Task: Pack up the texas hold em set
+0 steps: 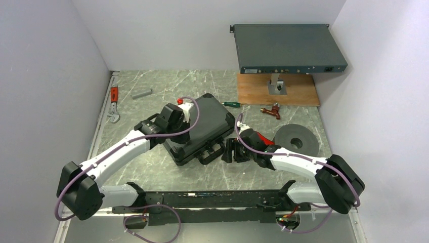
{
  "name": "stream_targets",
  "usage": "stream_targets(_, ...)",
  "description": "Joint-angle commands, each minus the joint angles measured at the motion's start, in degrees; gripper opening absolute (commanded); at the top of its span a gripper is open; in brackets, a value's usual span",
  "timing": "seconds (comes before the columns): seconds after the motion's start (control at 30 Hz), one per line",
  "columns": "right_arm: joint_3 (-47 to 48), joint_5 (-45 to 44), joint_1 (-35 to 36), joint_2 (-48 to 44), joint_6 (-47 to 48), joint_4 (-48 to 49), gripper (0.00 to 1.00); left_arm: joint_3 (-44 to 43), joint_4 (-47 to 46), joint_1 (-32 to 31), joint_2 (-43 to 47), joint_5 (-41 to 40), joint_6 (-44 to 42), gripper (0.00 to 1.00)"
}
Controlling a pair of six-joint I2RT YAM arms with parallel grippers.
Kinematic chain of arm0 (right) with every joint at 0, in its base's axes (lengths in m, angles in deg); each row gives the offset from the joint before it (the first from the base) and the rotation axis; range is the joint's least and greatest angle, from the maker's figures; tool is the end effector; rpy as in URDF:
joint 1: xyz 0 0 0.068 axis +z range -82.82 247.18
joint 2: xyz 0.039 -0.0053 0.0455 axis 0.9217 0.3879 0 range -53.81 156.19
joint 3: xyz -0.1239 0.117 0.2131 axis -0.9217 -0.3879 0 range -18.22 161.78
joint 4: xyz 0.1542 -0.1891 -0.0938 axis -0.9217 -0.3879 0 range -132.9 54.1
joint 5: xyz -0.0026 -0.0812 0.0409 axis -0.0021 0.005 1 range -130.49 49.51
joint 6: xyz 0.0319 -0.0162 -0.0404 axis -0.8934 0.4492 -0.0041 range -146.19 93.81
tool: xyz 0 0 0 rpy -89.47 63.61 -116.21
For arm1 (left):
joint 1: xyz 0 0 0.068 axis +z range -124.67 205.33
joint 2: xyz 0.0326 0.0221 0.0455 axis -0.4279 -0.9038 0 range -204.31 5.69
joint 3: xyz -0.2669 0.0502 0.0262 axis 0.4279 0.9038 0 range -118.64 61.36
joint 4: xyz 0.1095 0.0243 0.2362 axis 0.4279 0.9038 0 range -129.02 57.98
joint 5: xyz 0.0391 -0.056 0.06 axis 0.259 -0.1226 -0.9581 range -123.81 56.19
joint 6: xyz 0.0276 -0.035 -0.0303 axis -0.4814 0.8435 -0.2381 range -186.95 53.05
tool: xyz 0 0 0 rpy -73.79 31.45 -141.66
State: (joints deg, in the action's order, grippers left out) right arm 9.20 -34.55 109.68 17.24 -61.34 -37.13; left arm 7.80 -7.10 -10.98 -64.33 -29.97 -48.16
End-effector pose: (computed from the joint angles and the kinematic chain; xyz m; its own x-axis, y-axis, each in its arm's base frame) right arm 0.1675 0.1584 0.1604 -0.8432 0.0041 -0.5376 -0.2943 0.8334 0.4678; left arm 0.2037 -0.1527 0.2680 -0.7721 0.1686 -0.6127 0.3993 0.8788 -0.2614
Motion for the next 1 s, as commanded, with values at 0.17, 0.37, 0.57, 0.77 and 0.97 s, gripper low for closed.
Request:
stream_targets(0.17, 1.7, 0.3, 0.0, 0.8, -0.3, 2.7, 0.68, -2.7, -3.7, -2.1, -2.0, 2.6, 0.1, 0.13)
stream_targets(0.37, 2.0, 0.5, 0.0, 1.7, -0.3, 3.0, 0.67, -2.5, -5.8, -3.3, -3.3, 3.1, 1.0, 0.13)
stream_targets(0.57, 2.1, 0.5, 0.0, 2.8, -0.7, 3.3, 0.65, -2.6, -7.6, -4.0, -5.9, 2.8, 1.5, 0.10)
stream_targets(0.77, 1.6, 0.2, 0.0, 2.9, -1.1, 3.9, 0.62, 0.2, -7.5, -4.9, -5.7, 1.6, 2.2, 0.00)
stream_targets(0.97, 1.5, 1.3, 0.0, 4.4, -1.8, 5.9, 0.55, 6.3, -7.9, -6.5, -4.0, 0.3, 4.7, 0.00)
